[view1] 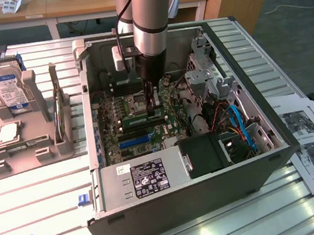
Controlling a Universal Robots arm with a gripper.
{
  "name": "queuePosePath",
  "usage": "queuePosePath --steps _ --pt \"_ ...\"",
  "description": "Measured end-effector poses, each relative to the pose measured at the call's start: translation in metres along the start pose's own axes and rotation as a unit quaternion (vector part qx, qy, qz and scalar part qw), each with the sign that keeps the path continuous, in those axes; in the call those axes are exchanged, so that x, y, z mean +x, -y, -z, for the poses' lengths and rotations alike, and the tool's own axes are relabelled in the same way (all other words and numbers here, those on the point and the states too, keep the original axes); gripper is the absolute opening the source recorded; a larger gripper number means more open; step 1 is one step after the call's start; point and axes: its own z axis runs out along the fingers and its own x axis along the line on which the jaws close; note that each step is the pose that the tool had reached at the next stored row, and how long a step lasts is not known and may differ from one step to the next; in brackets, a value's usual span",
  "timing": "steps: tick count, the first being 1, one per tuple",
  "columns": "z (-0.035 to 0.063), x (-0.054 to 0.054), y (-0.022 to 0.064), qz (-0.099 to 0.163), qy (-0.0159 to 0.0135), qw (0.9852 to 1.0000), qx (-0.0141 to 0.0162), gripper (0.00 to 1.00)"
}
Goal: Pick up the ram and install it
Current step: 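Insert the ram into the slot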
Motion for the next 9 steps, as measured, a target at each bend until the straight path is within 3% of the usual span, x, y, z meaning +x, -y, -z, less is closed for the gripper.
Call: queuePosePath --steps 5,9 --pt "0.0001 0.0000 0.0023 0.000 -0.0001 1.0000 -0.0041 0.11" --pt "0.0000 -0.0001 0.0029 0.000 -0.0001 1.0000 -0.0052 0.11"
